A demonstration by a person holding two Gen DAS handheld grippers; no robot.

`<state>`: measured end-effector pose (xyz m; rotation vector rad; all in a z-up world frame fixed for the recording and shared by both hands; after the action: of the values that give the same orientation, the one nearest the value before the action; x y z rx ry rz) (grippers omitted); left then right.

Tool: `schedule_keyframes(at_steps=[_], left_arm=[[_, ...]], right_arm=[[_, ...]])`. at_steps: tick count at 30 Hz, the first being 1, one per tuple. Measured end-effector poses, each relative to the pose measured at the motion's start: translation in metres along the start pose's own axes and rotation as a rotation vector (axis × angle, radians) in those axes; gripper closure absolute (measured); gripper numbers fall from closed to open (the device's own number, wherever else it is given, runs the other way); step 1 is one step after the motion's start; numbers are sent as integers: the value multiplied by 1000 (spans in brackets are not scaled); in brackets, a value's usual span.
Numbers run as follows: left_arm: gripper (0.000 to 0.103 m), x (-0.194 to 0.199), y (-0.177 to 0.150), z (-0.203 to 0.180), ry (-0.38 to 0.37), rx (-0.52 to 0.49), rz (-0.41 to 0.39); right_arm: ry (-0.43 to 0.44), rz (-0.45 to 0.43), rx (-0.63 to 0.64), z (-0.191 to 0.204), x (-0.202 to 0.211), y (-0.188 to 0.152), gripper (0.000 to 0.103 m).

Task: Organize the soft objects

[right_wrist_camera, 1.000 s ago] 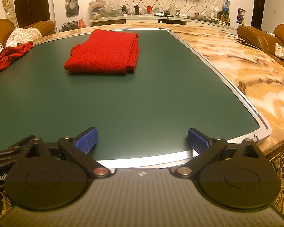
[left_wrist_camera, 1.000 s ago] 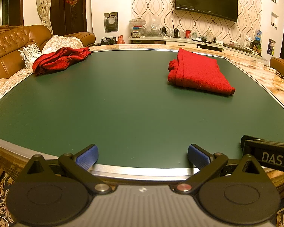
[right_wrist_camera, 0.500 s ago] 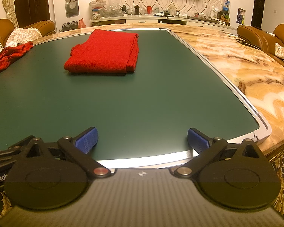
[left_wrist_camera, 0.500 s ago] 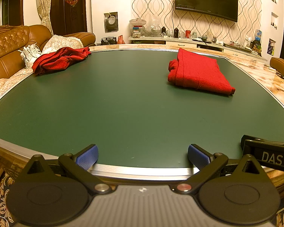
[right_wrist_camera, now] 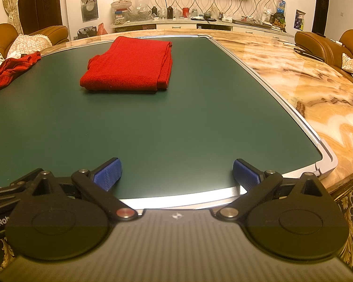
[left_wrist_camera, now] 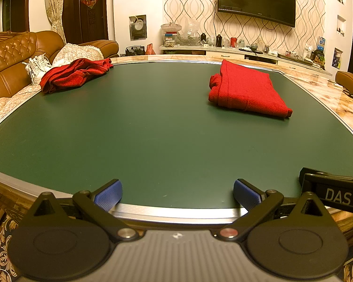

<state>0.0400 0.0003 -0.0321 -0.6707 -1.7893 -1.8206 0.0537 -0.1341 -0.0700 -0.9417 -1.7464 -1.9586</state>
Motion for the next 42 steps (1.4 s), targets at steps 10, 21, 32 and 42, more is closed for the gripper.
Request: schedule_keyframes(at_steps=[10, 21, 32, 42], left_arm=[[0, 1, -1, 0, -1, 0, 0], [0, 1, -1, 1, -1, -1, 0], [0, 1, -1, 0, -1, -1, 1], [0, 0, -1, 1, -1, -1, 2]], right_arm=[[0, 0, 1, -2, 0, -3, 0], [0, -1, 1, -3, -2, -3, 0], [0, -1, 1, -3, -2, -3, 0], [-1, 1, 1, -2, -2, -2, 0]])
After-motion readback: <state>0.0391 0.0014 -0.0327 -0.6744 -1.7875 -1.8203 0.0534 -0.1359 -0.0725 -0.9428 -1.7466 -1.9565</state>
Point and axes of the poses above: each gripper's, at about its wrist camera, not at the fingertips, and x roughly against the way its jaws point, z to its left, y to its top, the point moved 5 cm from there along -x, roughly the way its jaws point, and after that the axes turned 1 degree about z, right-handed, at the moved point
